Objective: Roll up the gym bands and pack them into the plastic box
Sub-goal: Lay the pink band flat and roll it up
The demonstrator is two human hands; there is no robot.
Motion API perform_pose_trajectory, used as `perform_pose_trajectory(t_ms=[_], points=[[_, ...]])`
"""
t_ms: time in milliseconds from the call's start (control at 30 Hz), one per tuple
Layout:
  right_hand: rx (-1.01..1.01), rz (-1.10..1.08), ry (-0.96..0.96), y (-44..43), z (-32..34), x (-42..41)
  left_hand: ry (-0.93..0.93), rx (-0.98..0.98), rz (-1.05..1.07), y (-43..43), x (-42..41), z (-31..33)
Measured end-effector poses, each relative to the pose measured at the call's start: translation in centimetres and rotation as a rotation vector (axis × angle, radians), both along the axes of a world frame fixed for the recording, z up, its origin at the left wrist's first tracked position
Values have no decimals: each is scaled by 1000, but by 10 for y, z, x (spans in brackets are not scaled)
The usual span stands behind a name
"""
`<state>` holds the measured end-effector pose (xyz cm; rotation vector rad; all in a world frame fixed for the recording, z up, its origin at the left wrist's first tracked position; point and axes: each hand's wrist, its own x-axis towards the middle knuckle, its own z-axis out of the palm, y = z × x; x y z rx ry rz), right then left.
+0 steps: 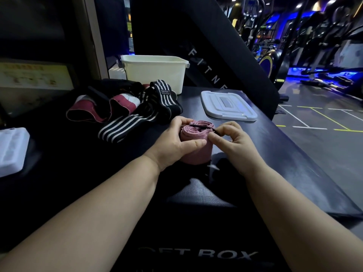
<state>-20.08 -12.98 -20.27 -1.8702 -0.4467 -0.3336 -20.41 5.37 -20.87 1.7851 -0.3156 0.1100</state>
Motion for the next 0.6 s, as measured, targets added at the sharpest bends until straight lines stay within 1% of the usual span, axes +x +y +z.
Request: perform_pose_trajectory(t_ms=[167,400,500,600], points=[[43,27,-27,-2,-1,1,-79,38,60,-7,-2,0],[87,94,-59,-3,-1,1,-116,48,160,-14,-4,-1],[54,105,-73,-3,-2,1,-141,61,223,-16,-2,-2],[4,84,-104,-1,-2,0,-152,46,241,-16,2,-3]])
